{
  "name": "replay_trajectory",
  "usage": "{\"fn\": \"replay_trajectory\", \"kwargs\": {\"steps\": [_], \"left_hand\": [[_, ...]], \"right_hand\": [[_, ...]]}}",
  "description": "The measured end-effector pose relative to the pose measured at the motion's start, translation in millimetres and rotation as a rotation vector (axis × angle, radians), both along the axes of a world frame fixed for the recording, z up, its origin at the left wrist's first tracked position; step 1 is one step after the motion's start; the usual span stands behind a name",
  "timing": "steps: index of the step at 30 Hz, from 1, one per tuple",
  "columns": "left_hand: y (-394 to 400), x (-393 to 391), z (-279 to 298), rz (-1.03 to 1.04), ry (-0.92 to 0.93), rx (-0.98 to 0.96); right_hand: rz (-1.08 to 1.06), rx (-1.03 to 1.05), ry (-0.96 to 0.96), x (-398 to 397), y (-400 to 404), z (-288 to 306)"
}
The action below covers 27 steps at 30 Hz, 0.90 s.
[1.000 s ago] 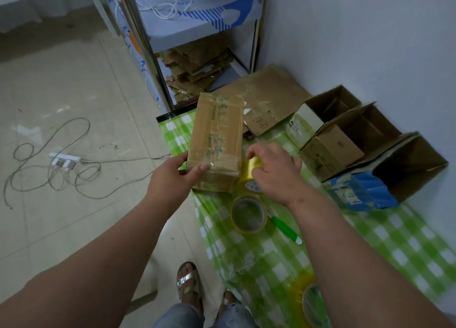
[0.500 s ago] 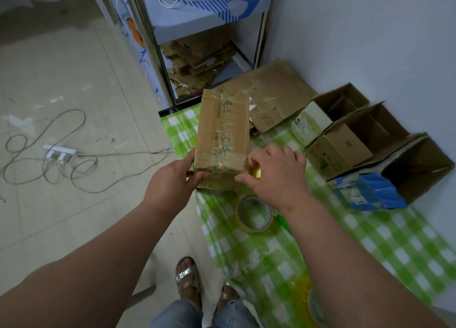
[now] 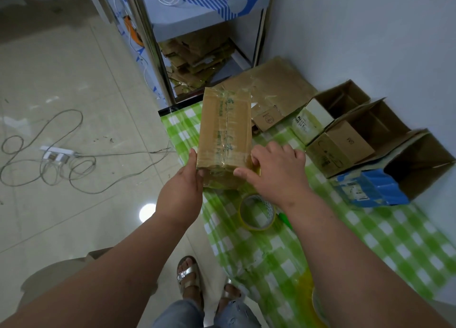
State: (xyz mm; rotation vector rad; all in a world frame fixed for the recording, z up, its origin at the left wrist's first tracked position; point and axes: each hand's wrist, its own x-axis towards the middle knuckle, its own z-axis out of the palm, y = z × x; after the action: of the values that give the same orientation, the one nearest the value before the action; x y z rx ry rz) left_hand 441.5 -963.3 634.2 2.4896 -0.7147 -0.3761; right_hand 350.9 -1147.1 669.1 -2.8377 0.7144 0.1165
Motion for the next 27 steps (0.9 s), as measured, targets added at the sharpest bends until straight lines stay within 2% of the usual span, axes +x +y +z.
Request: {"fn": "replay_trajectory", "kwargs": {"steps": [4, 9, 16, 27], "left_hand": [[-5, -11, 0, 0.079, 0.041, -0.009], [-7, -11, 1, 0.064, 0.066, 0.025], [-11, -12, 3, 0.074, 0.09, 0.034], [-17, -2, 10, 0.076, 0.262, 0.005]], "right_hand": [[0.05, 0.123, 0.045, 0, -6, 7], [0.035, 0.367, 0.093, 2, -18, 17], [0.076, 0.292, -0.002, -3, -18, 11], [0.01, 0.106, -0.136, -2, -6, -5]]}}
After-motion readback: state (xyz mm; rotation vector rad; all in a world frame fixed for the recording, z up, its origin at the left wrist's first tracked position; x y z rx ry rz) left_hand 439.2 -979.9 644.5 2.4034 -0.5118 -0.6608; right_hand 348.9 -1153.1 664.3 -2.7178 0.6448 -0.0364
